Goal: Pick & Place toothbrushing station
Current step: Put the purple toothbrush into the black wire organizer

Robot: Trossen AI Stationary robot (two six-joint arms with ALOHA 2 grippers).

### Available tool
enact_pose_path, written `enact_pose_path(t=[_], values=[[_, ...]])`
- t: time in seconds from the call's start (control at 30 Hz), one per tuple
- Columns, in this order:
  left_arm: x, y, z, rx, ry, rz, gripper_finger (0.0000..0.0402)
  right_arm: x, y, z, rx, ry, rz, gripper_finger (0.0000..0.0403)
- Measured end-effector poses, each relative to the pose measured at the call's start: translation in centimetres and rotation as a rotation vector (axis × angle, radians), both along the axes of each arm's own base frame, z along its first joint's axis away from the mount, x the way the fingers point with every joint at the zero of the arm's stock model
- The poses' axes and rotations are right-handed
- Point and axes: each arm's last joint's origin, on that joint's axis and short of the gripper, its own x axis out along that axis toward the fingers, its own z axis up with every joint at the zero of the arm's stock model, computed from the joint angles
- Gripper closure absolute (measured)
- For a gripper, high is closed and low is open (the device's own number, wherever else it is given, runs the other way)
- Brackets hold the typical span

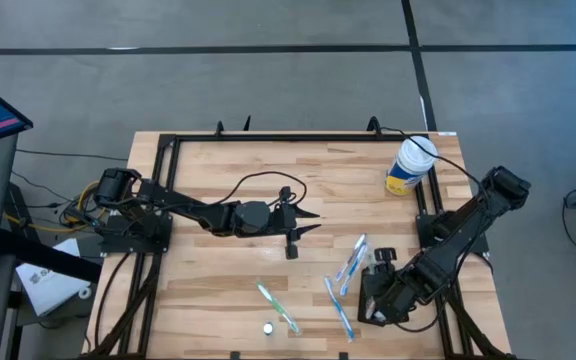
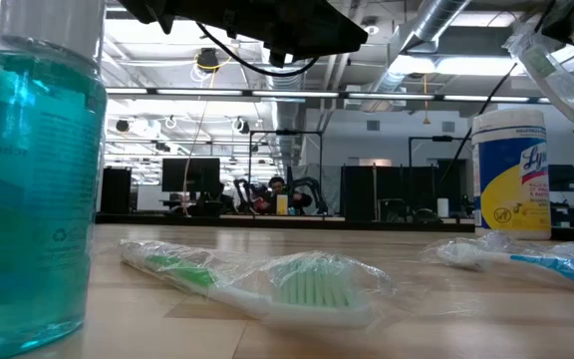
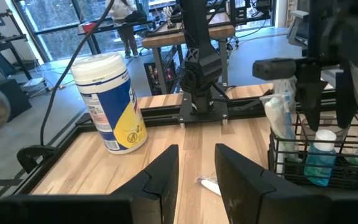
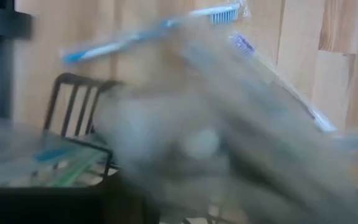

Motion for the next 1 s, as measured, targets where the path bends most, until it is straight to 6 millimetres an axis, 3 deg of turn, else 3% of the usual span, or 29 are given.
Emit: enact_pose_path(t=[0.37, 0.83, 1.0], values=[[0.0, 0.0, 0.0, 0.0, 0.0, 0.0, 0.0303, -1.0, -1.1, 1.9, 0.037, -0.032, -0.01, 0.0277], [0.0, -0.1, 0.0, -0.033, -0.004, -0.016, 0.0303, -2.2, -2.5, 4.0, 0.09, -0.086, -0.018, 0.0278], [0.0, -0.2, 0.0, -0.044, -0.003, -0.074, 0.0303, -2.5, -3.9, 4.7, 0.075, -0.079, -0.045, 0.0278]])
